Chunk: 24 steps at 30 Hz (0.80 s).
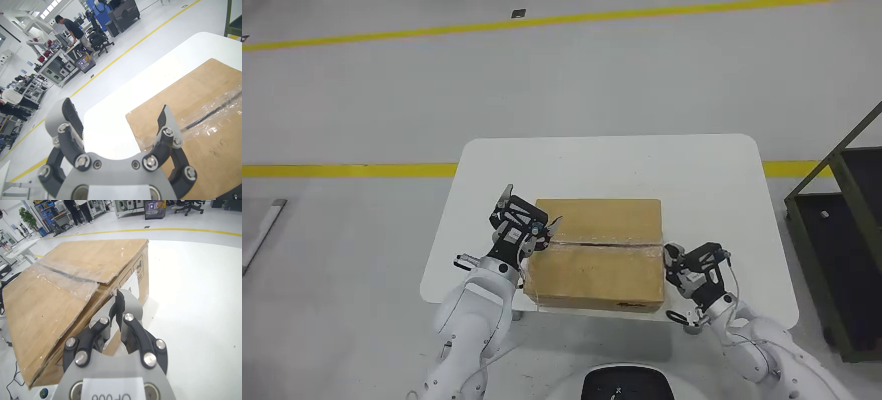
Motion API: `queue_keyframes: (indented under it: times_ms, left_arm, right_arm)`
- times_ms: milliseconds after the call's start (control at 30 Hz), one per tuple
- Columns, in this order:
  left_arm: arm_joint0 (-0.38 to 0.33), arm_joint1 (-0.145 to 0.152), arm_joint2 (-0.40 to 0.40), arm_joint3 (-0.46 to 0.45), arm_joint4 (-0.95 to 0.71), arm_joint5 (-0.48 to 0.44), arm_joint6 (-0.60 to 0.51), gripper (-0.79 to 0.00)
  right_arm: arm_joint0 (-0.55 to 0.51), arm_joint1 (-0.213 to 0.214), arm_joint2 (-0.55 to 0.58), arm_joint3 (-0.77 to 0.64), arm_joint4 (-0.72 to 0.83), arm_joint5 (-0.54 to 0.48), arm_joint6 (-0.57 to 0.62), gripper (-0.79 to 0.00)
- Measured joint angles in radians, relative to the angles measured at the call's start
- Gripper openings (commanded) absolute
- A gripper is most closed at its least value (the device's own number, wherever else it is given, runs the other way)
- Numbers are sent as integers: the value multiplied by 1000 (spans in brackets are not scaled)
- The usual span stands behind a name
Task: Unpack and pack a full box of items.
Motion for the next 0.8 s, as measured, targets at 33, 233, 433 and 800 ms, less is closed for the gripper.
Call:
queue_keyframes:
  times_ms: [33, 233, 433, 800]
  left_arm:
    - [0, 0, 0, 0, 0, 0, 0, 0]
    - [0, 0, 0, 0, 0, 0, 0, 0]
    - [0, 0, 0, 0, 0, 0, 0, 0]
    - [-35, -8, 53, 27, -138, -70, 7, 0]
  right_arm:
    - [7, -1, -5, 0, -5, -6, 6, -785]
    - [37, -4, -19, 4, -65, -22, 21, -785]
    - [19, 1, 28, -7, -92, -2, 14, -785]
    - [-80, 19, 171, -88, -113, 0, -20, -785]
